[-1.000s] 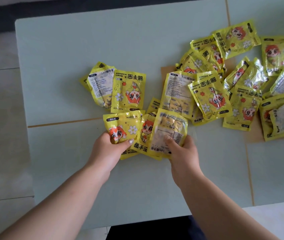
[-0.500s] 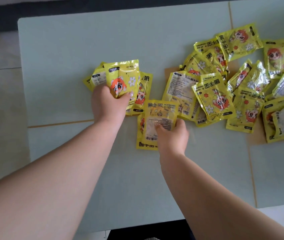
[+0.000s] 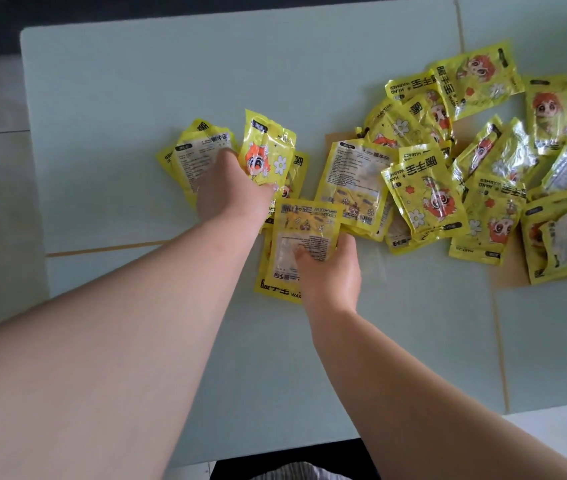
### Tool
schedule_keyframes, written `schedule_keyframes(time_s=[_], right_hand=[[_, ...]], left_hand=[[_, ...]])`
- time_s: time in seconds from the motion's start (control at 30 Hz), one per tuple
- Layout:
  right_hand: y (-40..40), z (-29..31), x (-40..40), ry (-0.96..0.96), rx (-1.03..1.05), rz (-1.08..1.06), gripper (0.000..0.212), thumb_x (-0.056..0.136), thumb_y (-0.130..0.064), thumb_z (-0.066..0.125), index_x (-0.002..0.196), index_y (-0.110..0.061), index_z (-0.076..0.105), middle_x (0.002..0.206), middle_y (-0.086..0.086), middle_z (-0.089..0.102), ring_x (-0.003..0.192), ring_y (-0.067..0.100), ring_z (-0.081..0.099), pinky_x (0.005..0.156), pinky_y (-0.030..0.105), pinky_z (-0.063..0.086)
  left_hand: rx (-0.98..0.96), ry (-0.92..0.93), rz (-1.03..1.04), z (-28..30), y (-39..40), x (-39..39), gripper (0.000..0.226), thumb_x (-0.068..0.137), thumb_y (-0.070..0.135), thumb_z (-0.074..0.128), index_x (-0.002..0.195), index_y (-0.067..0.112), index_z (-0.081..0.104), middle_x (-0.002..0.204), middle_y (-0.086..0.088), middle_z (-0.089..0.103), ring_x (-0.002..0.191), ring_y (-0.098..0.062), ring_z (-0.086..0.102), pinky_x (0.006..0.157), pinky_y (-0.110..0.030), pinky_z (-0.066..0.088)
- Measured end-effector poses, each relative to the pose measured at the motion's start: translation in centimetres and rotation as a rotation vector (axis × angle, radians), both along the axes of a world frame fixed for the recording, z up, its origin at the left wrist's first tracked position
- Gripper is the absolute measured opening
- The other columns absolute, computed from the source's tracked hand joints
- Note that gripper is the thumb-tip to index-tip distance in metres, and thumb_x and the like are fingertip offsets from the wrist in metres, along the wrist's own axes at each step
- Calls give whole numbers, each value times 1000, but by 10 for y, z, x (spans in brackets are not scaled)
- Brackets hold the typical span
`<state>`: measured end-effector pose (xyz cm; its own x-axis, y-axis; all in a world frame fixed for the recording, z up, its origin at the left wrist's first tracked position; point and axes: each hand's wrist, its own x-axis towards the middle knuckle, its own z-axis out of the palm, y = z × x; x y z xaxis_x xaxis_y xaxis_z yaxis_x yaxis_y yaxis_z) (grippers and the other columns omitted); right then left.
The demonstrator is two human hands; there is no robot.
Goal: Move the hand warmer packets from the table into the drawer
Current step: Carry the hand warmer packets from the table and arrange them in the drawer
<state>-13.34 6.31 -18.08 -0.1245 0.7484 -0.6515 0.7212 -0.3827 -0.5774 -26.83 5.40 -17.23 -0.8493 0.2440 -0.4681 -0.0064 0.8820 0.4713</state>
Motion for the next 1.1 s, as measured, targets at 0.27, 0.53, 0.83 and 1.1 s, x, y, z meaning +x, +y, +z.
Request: schedule_keyframes(time_s=[0.27,0.53,0.83,1.1], right_hand=[[-1,4,29,144,-114,-118,24,84,-22,65,104,-19,51,93,-3,64,88,22,65,78,40,56],[15,12,73,329,-309,-347,15,87,-10,64,95,-20,56,95,6,69,88,25,70,76,44,58],[25,18,84,467,-367,-403,20,86,-7,64,101,-19,58,99,8,70,93,29,70,84,55,54],[24,43,108,574,-372,-549,23,87,-6,60,110,-10,56,107,14,69,94,31,70,81,55,55]], left_hand=[[-14,-23,-115,0,8,-2,52,70,31,79,109,11,52,118,-10,56,107,-30,56,81,-36,45],[26,-122,-24,1,9,-7,55,70,29,80,113,11,52,114,-5,61,103,-27,58,82,-36,49],[283,-292,214,5,-10,1,51,62,25,84,107,19,59,104,4,67,93,-18,64,75,-31,53],[518,-602,301,38,-51,28,39,79,2,69,116,12,61,107,-6,72,95,-23,71,72,-41,59]])
